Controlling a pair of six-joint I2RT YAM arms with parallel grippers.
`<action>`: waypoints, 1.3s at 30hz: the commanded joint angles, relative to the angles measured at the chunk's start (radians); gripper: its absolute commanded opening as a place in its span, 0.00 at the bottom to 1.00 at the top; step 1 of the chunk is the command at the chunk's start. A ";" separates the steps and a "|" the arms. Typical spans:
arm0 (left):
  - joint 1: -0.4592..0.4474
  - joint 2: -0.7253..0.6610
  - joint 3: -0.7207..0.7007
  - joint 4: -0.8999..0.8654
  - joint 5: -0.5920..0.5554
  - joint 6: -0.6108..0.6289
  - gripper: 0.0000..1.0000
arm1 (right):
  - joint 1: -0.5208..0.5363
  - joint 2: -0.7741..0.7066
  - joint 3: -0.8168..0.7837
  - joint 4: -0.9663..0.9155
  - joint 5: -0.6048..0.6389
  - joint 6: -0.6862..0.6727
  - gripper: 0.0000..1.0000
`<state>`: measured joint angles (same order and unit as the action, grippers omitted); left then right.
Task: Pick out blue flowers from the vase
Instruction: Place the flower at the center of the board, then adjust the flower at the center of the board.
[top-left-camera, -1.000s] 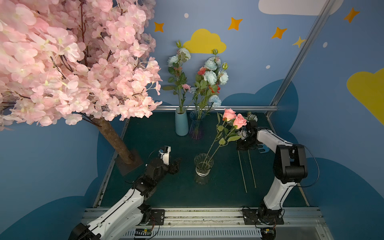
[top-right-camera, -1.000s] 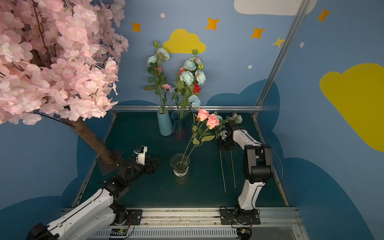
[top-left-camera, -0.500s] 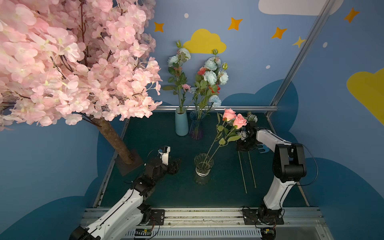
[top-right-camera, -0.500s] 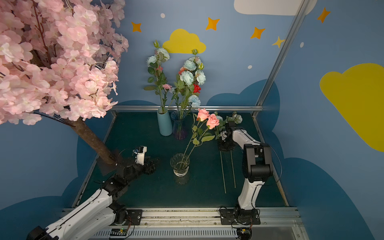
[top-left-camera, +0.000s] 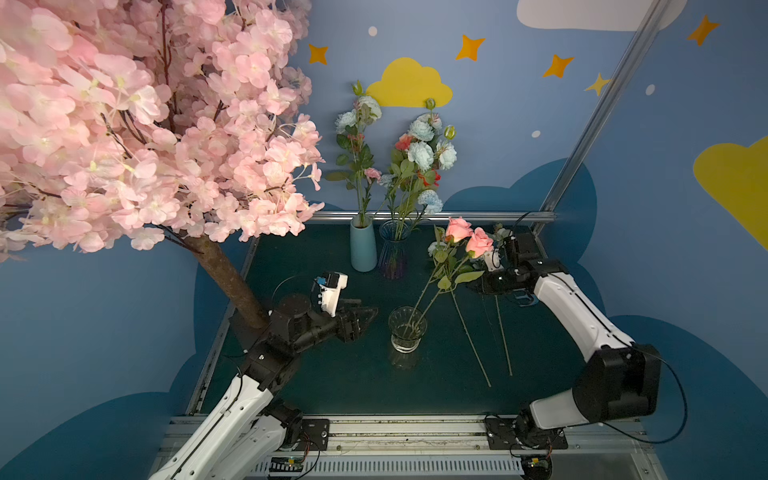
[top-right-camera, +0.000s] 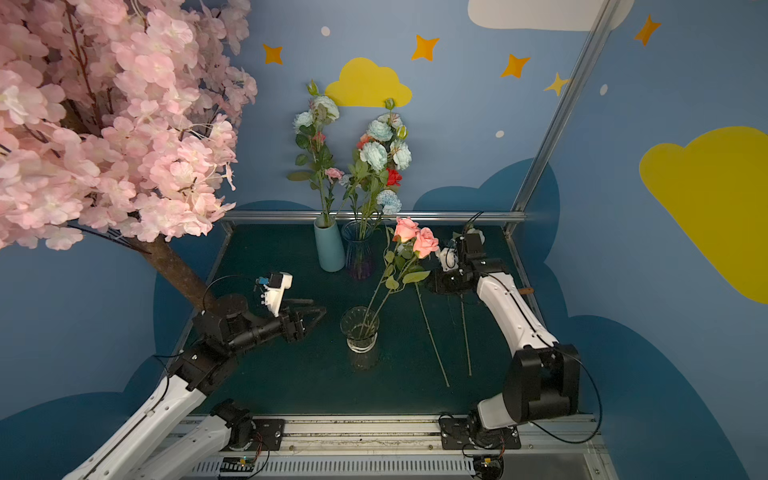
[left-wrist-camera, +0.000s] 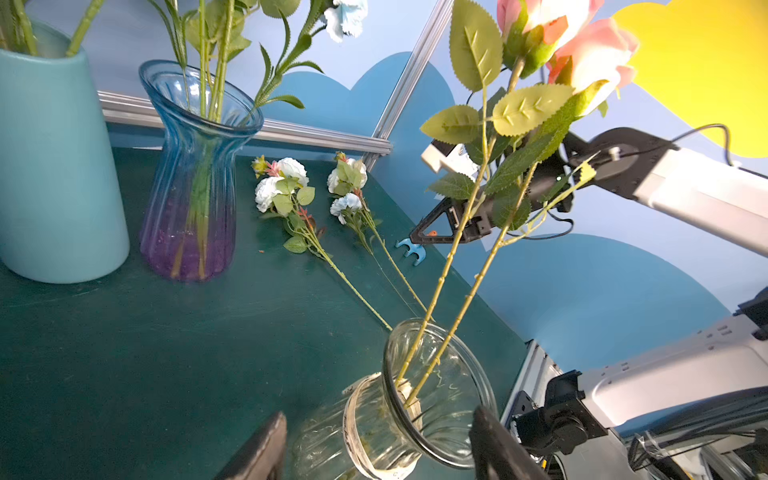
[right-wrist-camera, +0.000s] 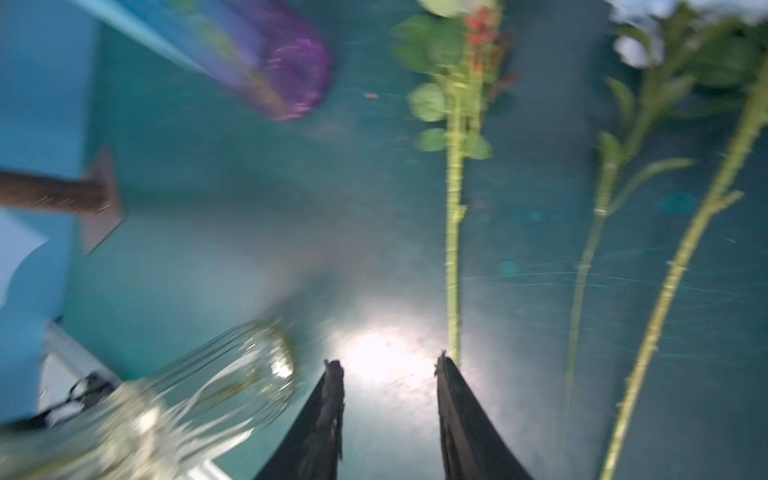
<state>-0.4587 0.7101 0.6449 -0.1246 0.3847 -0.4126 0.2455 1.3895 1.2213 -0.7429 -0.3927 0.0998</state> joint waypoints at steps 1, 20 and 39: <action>0.000 -0.025 -0.086 0.016 -0.025 -0.015 0.70 | 0.066 -0.105 -0.066 -0.091 -0.067 0.020 0.38; 0.015 -0.107 -0.461 0.308 -0.228 -0.080 0.68 | -0.002 -0.076 -0.292 0.321 0.170 0.131 0.37; 0.135 -0.113 -0.510 0.348 -0.168 -0.150 0.68 | 0.005 0.634 0.256 0.052 0.168 -0.051 0.39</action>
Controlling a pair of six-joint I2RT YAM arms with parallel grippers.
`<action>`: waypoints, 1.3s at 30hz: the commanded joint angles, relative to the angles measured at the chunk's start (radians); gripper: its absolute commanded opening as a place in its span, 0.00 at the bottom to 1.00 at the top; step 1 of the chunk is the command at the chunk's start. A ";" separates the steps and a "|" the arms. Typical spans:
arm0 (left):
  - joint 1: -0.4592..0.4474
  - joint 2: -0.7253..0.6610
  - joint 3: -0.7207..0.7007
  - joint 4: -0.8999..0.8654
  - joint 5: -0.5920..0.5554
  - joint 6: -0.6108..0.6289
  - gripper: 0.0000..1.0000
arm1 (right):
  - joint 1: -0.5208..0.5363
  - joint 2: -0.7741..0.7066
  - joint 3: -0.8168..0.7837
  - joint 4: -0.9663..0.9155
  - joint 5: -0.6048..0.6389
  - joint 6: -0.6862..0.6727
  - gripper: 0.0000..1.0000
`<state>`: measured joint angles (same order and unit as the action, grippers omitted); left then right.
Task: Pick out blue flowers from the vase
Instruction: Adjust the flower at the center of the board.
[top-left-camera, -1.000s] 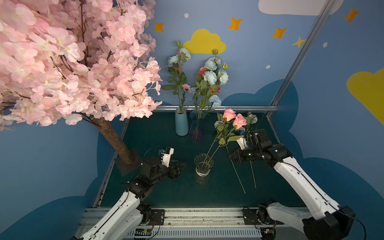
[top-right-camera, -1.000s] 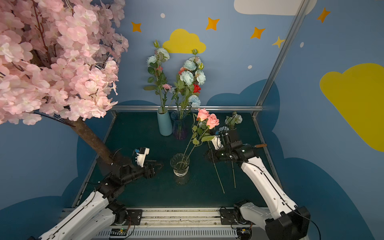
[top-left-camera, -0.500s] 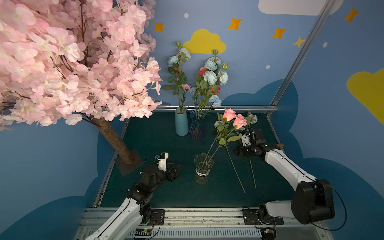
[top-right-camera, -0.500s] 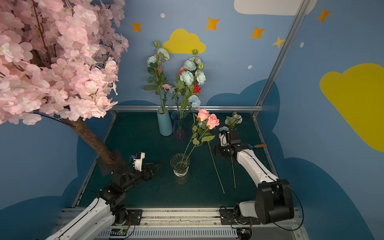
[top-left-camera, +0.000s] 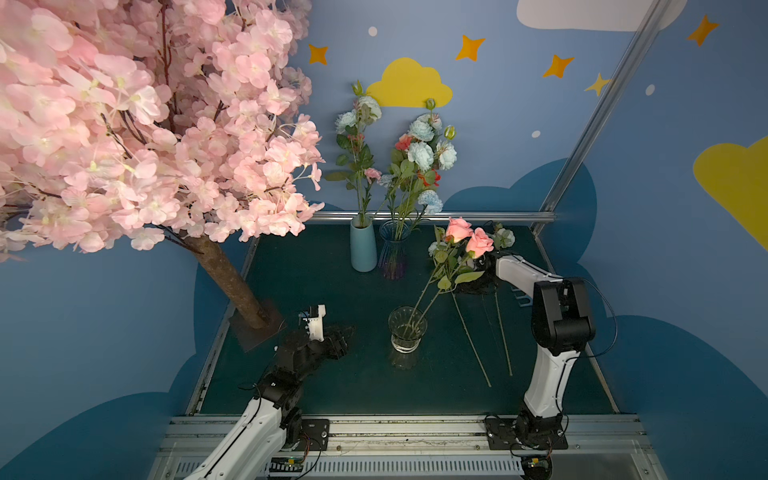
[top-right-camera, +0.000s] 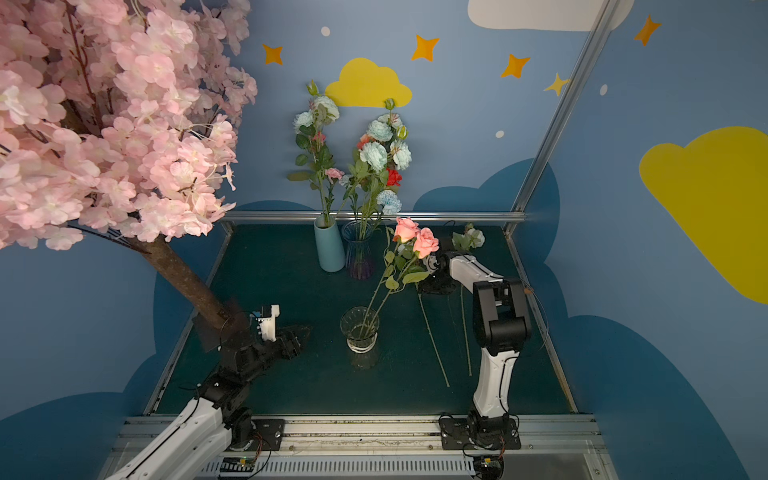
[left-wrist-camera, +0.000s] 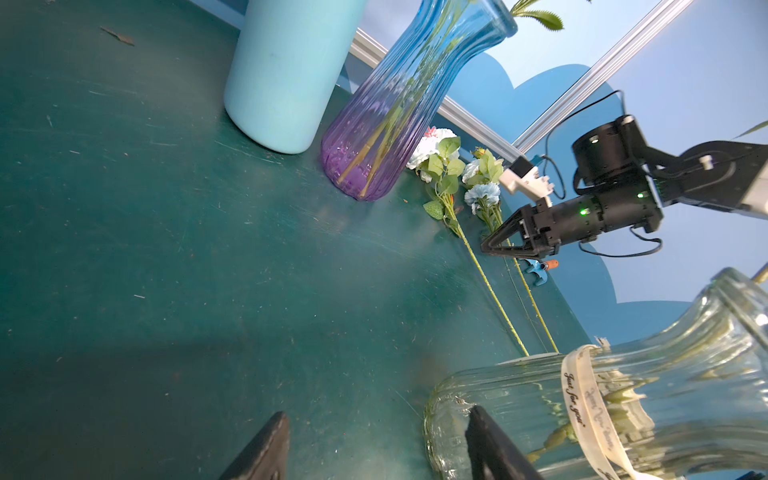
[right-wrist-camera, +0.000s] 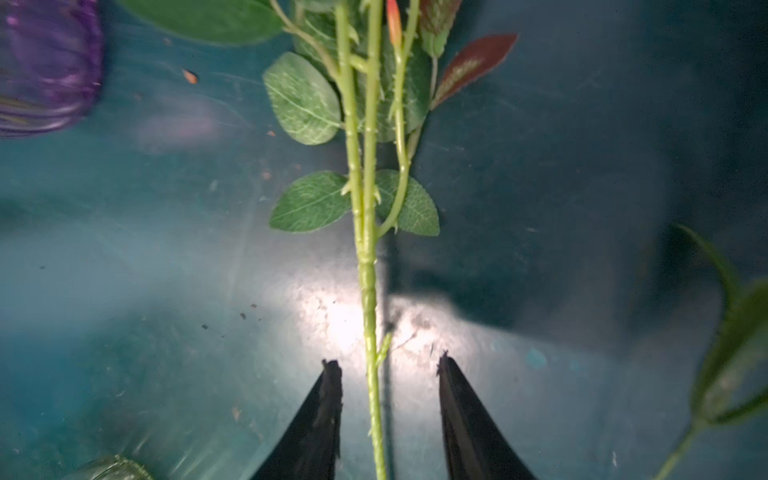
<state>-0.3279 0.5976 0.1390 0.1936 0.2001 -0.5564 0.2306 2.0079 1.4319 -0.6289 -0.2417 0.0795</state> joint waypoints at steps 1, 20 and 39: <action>0.003 -0.002 -0.004 0.030 0.019 -0.005 0.68 | 0.028 0.029 0.058 -0.077 0.023 -0.037 0.39; 0.003 -0.034 -0.016 0.022 0.014 -0.008 0.67 | 0.024 0.117 0.162 -0.188 0.131 0.003 0.02; 0.003 0.005 -0.007 0.039 0.018 -0.008 0.66 | -0.098 0.075 0.183 -0.139 0.137 0.042 0.11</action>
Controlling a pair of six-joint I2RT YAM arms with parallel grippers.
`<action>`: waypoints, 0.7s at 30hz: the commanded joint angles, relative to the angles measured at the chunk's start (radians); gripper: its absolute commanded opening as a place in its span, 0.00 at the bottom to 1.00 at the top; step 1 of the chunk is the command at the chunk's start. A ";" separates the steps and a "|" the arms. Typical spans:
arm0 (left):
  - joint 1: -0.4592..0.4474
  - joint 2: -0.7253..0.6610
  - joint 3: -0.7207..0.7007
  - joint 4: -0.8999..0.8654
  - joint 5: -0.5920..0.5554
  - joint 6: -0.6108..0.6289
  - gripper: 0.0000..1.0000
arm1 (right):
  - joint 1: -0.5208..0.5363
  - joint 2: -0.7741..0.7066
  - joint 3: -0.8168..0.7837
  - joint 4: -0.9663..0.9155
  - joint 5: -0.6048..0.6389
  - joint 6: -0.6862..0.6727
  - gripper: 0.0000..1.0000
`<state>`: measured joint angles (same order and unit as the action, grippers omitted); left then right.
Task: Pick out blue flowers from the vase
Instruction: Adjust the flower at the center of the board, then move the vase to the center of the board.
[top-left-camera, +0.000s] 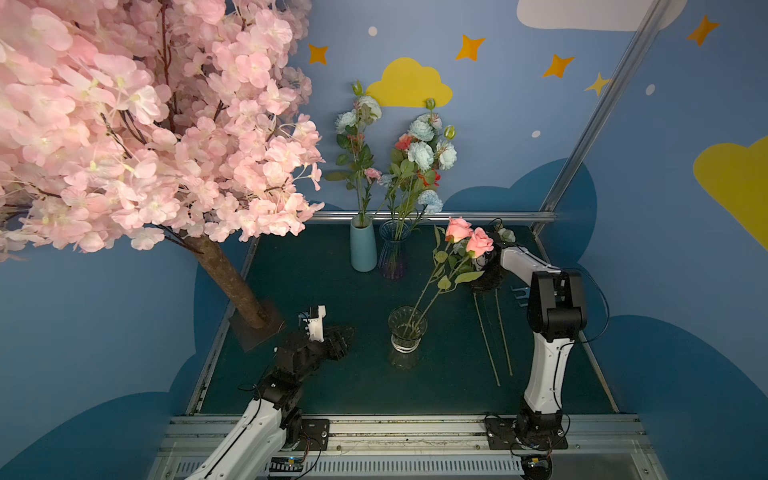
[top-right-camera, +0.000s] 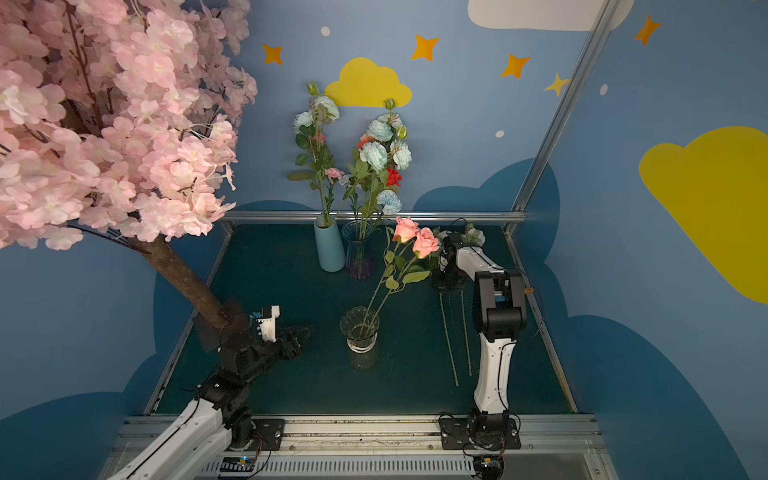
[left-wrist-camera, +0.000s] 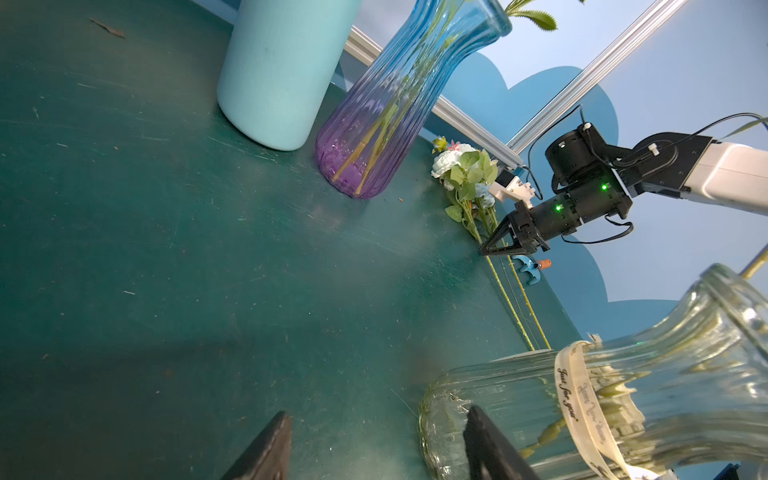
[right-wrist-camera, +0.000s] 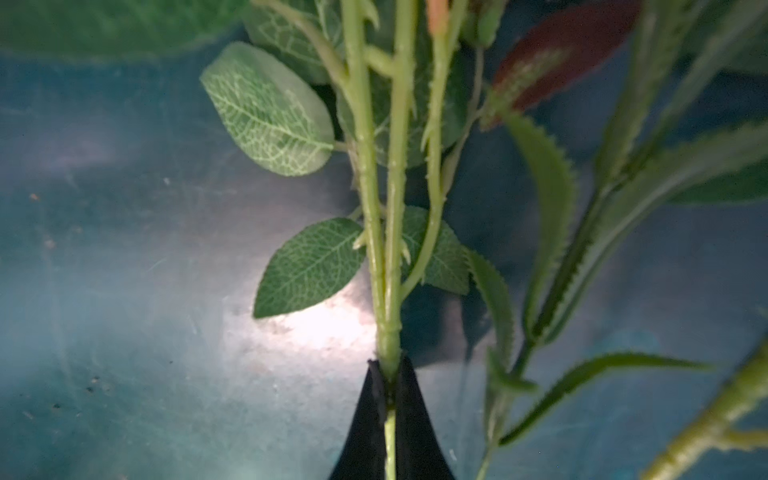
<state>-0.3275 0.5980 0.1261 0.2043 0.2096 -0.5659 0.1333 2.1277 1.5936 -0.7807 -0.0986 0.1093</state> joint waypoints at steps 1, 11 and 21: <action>0.003 0.010 0.005 0.030 0.009 0.002 0.66 | 0.002 -0.061 0.009 0.019 -0.020 0.010 0.17; 0.004 0.025 0.010 0.035 0.009 0.004 0.66 | 0.067 -0.537 -0.346 0.162 -0.357 0.057 0.39; 0.003 0.002 0.004 0.029 0.009 0.003 0.66 | 0.259 -0.953 -0.559 0.129 -0.524 0.174 0.40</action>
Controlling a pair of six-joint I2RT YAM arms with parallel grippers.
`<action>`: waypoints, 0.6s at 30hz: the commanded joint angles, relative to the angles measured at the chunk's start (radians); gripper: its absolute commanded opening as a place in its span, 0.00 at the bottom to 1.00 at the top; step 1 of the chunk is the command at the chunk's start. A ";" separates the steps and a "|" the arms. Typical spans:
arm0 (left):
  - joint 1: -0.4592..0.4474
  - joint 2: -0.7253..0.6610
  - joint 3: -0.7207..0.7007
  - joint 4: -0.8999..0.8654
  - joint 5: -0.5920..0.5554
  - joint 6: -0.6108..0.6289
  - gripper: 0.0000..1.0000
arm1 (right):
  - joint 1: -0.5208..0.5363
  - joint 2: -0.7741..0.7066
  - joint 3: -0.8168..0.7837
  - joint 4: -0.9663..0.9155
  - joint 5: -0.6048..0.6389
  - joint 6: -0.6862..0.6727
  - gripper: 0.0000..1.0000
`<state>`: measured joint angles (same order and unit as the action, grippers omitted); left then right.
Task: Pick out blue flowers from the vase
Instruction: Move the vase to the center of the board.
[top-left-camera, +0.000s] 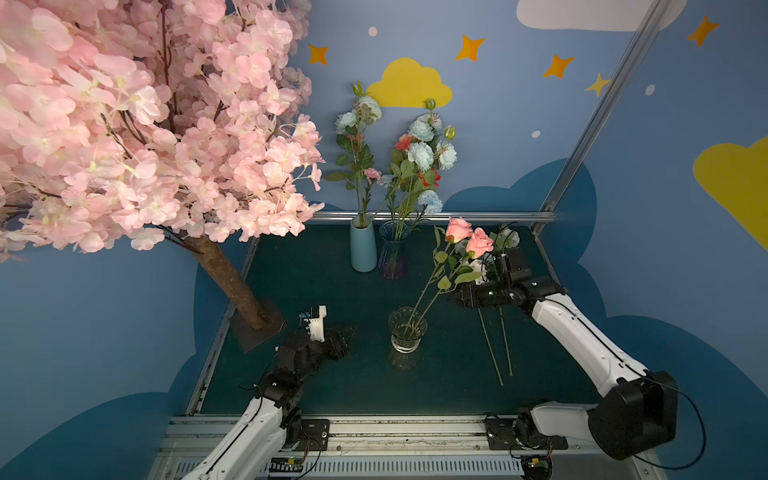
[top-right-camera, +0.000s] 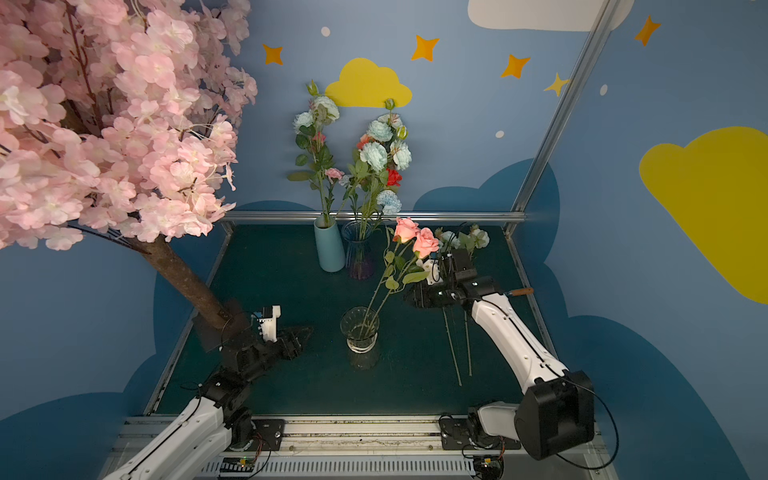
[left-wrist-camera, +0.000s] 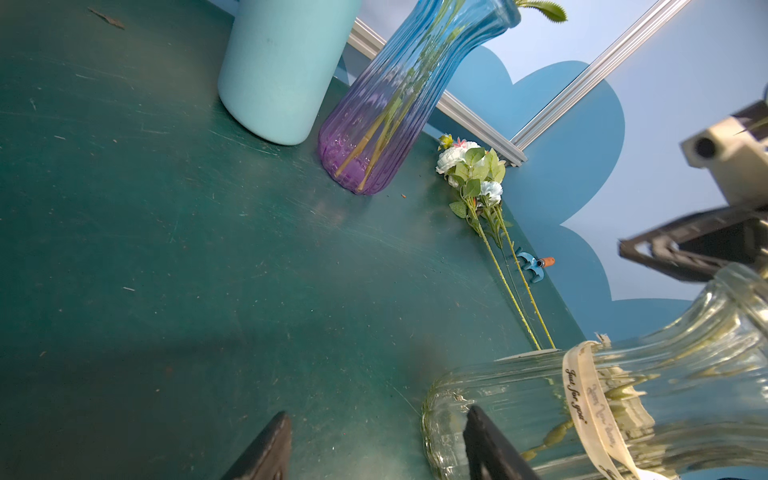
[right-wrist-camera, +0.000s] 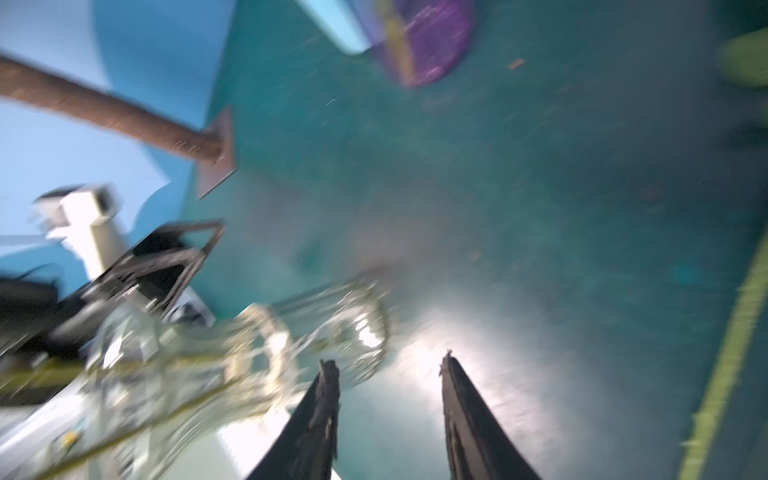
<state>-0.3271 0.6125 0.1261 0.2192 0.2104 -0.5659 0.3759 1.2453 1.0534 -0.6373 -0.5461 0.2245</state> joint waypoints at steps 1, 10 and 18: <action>0.003 -0.014 0.004 0.014 0.008 0.003 0.66 | 0.034 -0.105 -0.023 -0.005 -0.081 0.075 0.40; 0.004 0.000 0.009 0.017 0.005 0.001 0.66 | 0.227 -0.124 0.092 -0.096 0.042 0.094 0.41; 0.004 0.007 0.009 0.024 0.015 0.002 0.65 | 0.341 -0.053 0.142 -0.128 0.193 0.103 0.42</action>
<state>-0.3271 0.6353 0.1261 0.2260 0.2108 -0.5659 0.6903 1.1854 1.1614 -0.7311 -0.4343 0.3187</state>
